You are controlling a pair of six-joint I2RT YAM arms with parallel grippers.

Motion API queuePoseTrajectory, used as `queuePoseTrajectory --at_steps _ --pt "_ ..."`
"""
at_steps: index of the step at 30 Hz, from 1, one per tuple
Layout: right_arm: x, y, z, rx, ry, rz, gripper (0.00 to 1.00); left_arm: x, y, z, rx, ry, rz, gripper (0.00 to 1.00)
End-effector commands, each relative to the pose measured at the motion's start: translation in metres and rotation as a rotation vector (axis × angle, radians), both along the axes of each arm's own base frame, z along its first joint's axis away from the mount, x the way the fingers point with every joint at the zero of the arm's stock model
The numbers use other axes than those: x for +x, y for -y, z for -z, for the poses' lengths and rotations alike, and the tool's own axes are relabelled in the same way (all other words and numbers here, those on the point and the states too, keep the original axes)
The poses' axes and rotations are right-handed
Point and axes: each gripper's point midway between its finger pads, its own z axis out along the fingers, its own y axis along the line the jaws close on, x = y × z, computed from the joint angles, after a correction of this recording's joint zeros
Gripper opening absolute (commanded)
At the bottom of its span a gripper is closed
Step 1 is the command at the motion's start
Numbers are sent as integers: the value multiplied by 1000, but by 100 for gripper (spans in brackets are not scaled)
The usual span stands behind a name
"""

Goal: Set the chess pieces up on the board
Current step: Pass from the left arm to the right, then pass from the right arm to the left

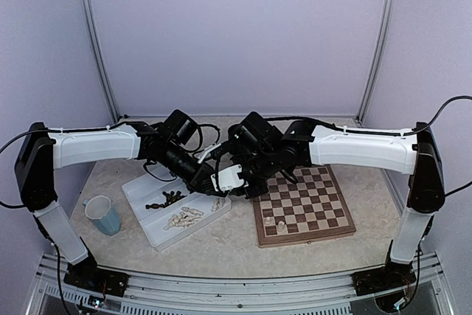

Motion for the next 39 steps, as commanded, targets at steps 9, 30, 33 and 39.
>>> queuePoseTrajectory --at_steps 9,30,33,39 --pt "-1 -2 -1 16 1 22 7 14 1 -12 -8 77 -59 16" --pt "31 124 -87 642 -821 223 4 43 15 -192 -238 1100 -391 69" --pt "26 134 -98 696 -894 188 4 44 44 -174 -231 1113 -307 68" --pt "16 143 -103 736 -978 135 4 30 85 -160 -360 1071 -179 66"
